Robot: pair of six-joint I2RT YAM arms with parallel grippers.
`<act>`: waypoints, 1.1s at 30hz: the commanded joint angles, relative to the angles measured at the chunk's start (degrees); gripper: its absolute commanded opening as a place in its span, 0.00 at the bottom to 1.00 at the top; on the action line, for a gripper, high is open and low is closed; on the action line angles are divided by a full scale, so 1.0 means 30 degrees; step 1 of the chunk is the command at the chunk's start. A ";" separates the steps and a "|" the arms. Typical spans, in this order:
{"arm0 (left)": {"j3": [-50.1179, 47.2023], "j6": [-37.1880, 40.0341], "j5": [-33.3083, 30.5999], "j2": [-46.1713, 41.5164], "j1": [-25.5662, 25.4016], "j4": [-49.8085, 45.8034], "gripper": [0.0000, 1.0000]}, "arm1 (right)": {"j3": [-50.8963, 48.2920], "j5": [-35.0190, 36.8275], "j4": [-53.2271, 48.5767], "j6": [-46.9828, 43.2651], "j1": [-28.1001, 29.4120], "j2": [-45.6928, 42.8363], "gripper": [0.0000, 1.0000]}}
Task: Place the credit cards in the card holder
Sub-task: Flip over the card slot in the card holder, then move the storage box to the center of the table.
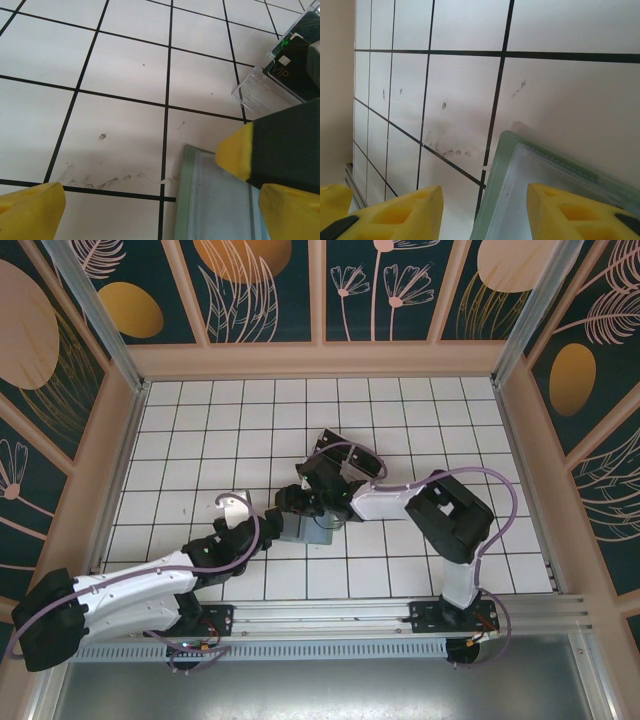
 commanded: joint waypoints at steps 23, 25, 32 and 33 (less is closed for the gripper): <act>0.4905 0.4180 0.3430 0.4972 0.3853 0.0796 0.98 | 0.2276 0.4295 -1.1302 -1.0533 -0.3483 -0.3724 0.38; 0.4913 0.4095 0.3554 0.5096 0.3872 0.0993 0.98 | 0.2245 0.4393 -1.1225 -1.0571 -0.3537 -0.3405 0.38; 0.4957 0.3922 0.3842 0.5582 0.3873 0.1183 0.98 | 0.2042 0.5473 -1.0844 -1.0788 -0.4670 -0.3278 0.38; 0.4901 0.3918 0.3837 0.5580 0.3893 0.1236 0.99 | 0.2040 0.5558 -1.0847 -1.0837 -0.4876 -0.3302 0.38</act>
